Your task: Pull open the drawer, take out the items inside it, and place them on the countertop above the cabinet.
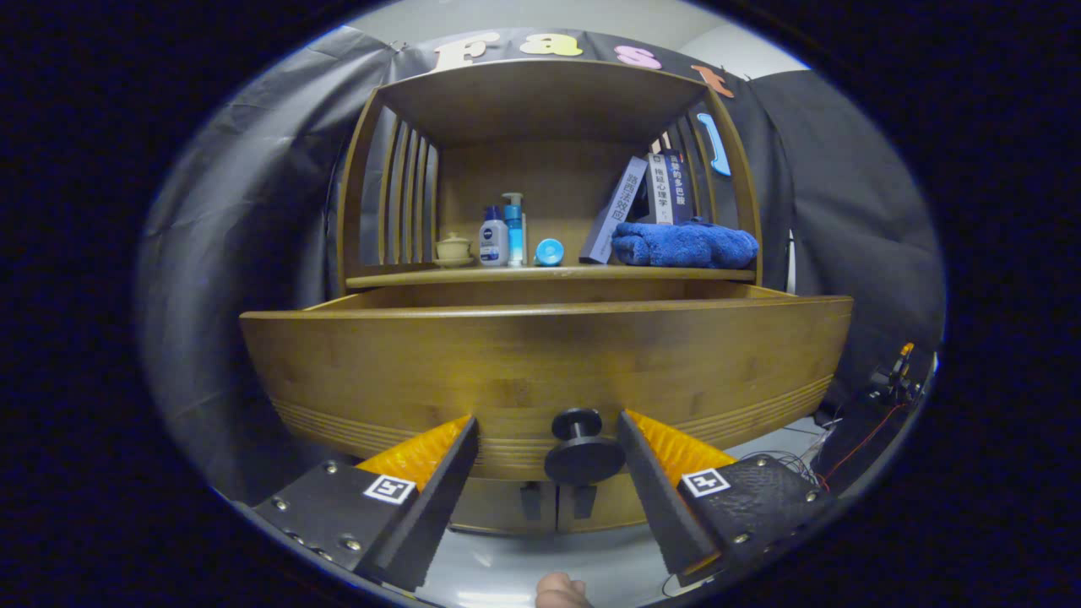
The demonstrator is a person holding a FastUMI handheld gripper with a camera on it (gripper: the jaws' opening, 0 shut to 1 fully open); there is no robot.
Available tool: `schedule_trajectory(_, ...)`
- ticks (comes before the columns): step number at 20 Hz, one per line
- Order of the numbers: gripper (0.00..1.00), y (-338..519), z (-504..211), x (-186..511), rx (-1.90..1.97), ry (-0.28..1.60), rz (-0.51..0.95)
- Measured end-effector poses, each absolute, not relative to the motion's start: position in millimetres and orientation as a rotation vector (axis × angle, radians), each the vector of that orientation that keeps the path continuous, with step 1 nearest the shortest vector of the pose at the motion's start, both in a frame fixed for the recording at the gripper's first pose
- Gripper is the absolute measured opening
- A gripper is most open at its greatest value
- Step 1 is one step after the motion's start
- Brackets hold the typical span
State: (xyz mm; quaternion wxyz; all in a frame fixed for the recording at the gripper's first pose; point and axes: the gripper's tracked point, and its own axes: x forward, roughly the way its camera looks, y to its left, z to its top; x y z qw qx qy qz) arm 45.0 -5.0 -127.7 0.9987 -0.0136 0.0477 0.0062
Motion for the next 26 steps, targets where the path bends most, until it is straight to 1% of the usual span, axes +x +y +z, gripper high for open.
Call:
schedule_trajectory(4, 0.99, 0, -124, 70, -0.008, 0.091, 0.003)
schedule_trajectory(6, 0.99, 1, -124, 69, -0.003, 0.088, -0.002)
schedule_trajectory(9, 0.99, 3, -122, 92, 0.0, 0.082, -0.008)
schedule_trajectory(26, 0.99, 7, -120, 159, 0.009, 0.064, -0.006)
